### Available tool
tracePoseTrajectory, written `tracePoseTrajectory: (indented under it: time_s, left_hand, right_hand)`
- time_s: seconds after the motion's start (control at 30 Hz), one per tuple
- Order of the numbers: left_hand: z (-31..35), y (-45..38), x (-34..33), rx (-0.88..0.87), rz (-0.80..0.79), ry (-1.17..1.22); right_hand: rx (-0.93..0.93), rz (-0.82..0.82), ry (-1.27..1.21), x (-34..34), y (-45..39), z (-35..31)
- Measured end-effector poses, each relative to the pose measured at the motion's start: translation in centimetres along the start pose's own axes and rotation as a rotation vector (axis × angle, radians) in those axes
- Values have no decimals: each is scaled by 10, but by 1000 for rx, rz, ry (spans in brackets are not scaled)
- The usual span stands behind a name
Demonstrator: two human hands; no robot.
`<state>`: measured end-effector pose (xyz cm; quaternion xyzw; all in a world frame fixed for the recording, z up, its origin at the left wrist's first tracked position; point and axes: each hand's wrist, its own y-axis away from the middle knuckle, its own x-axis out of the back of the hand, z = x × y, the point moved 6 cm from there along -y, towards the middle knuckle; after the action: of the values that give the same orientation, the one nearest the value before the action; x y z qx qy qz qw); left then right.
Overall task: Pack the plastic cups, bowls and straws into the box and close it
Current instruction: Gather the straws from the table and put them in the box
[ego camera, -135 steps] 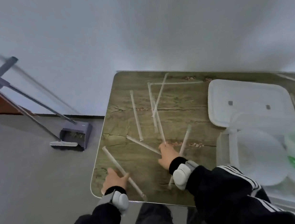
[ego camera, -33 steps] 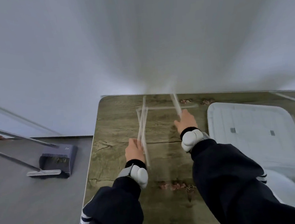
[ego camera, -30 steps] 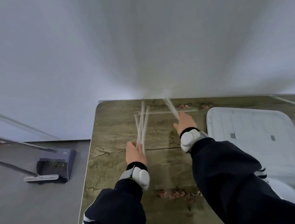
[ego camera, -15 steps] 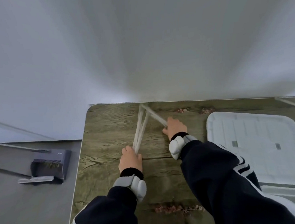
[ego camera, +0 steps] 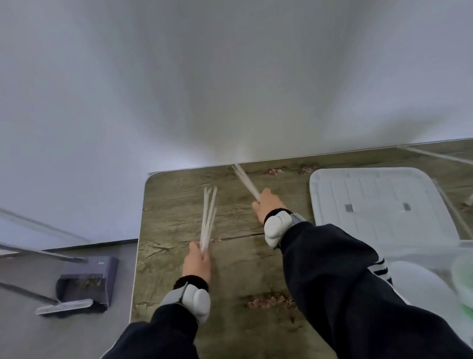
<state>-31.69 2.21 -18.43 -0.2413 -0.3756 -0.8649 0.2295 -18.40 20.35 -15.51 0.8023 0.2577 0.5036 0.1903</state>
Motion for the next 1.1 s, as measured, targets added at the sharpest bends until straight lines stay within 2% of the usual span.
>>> tracePoseTrajectory:
  time_s: [0.23,0.43,0.57,0.73,0.9,0.93,1.1]
  left_hand:
    - [16,31,13,-183,21,3]
    - [95,50,11,-391,-8,-139]
    - [166,82,-8,-523,-45,-191]
    - [254,141,-58,-704,-107,-221]
    - [317,192,-123,-830,-151,-177]
    - [336,209,-154,-857,-166,-169]
    - [389,252,-240,-900,-178,-208]
  right_hand:
    - [45,216,-263,83,60,10]
    - [210,521,-630,201,125,49]
    - [305,687,-751,270,176,97]
    - [226,813,-829,337,213,202]
    - [98,833,-742,362,227,320]
    - [61,822,-715,373,230,360]
    - [-95,628,-572,362,216,495]
